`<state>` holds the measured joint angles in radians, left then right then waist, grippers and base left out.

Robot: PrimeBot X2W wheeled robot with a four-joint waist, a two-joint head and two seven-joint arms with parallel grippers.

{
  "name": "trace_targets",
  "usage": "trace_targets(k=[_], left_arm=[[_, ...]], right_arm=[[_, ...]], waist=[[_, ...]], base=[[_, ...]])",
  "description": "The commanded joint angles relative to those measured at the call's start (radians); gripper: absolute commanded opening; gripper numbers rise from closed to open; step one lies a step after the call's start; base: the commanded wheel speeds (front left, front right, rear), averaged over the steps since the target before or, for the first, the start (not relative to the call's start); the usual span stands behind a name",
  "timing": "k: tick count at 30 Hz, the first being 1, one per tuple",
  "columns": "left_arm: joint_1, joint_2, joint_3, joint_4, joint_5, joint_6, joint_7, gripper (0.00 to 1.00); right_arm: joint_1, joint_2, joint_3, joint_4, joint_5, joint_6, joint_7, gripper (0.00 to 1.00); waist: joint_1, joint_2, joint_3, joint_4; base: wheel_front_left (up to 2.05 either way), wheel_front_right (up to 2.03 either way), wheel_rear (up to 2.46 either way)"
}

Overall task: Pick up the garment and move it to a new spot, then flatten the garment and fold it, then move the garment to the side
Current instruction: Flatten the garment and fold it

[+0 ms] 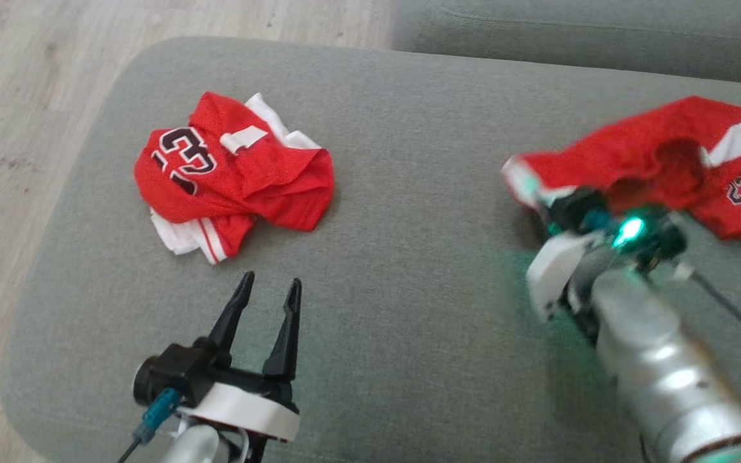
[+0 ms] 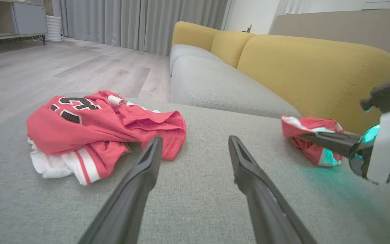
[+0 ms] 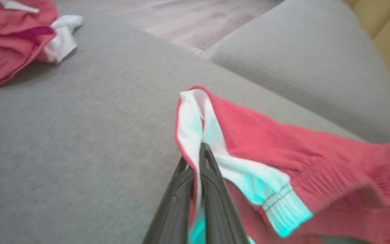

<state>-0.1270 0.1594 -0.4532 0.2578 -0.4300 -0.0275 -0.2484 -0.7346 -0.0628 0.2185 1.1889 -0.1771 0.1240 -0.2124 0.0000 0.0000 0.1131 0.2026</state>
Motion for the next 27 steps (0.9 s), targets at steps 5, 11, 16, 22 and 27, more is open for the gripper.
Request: trace_targets(k=[5,11,16,22,27], left_arm=[[-0.063,0.005,0.030,-0.017,0.007,-0.001,-0.005,1.00],[-0.054,0.012,0.047,-0.024,0.001,0.013,-0.008,1.00],[-0.046,0.015,0.051,-0.029,0.000,0.015,-0.009,1.00],[-0.036,0.017,0.054,-0.037,0.001,0.023,-0.010,1.00],[-0.031,0.019,0.051,-0.046,0.003,0.027,-0.011,1.00]], right_arm=[[0.046,0.013,0.222,-0.174,0.215,0.007,0.024,1.00],[0.094,0.013,0.221,-0.325,0.301,0.007,0.020,1.00],[0.160,0.013,0.172,-0.429,0.289,0.007,0.042,1.00],[0.276,0.013,0.032,-0.564,0.215,0.007,0.081,1.00],[0.407,0.013,-0.105,-0.716,0.218,0.007,0.081,1.00]], waist=[[0.0000,0.0000,0.009,0.009],[0.0000,0.0000,0.000,-0.037],[0.0000,0.0000,-0.017,-0.090],[0.0000,0.0000,-0.045,-0.140],[0.0000,0.0000,-0.058,-0.161]], base=[[0.00,0.00,0.00],[0.00,0.00,0.00],[0.00,0.00,0.00],[0.00,0.00,0.00],[0.00,0.00,0.00]])
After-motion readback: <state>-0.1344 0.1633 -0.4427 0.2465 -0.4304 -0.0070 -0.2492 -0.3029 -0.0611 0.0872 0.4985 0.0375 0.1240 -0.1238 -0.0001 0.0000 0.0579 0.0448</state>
